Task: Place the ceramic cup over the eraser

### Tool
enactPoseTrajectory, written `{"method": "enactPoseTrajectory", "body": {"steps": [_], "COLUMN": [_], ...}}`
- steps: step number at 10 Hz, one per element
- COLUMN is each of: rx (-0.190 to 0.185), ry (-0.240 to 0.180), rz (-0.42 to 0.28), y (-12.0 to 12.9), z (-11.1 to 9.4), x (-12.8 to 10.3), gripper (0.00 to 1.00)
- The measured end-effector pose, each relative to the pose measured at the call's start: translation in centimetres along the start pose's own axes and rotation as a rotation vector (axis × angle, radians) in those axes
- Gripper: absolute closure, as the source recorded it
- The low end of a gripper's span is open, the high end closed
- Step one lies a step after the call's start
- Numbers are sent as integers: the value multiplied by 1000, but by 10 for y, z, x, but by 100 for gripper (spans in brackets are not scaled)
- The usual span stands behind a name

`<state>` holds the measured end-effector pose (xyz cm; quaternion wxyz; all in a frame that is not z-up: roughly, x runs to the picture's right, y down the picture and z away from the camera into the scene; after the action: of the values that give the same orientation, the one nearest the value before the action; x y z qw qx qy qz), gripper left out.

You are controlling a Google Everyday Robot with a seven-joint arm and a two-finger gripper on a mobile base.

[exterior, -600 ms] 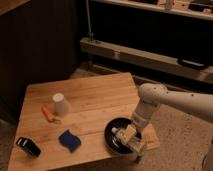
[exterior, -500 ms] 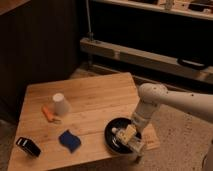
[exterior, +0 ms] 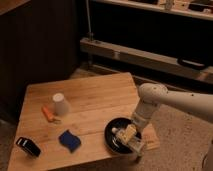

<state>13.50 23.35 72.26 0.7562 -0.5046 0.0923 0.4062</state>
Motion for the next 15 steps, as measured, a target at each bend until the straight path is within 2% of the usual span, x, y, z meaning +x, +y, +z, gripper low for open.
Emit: {"method": "enactPoseTrajectory", "body": {"steps": [13,14,15], "rx": [0,2,23], "ry": [0,-1,-14], "rz": [0,-7,-26], "y": [0,0,1], "z": [0,-1,-4], "x": [0,0,-4], "gripper": [20,20,20]}}
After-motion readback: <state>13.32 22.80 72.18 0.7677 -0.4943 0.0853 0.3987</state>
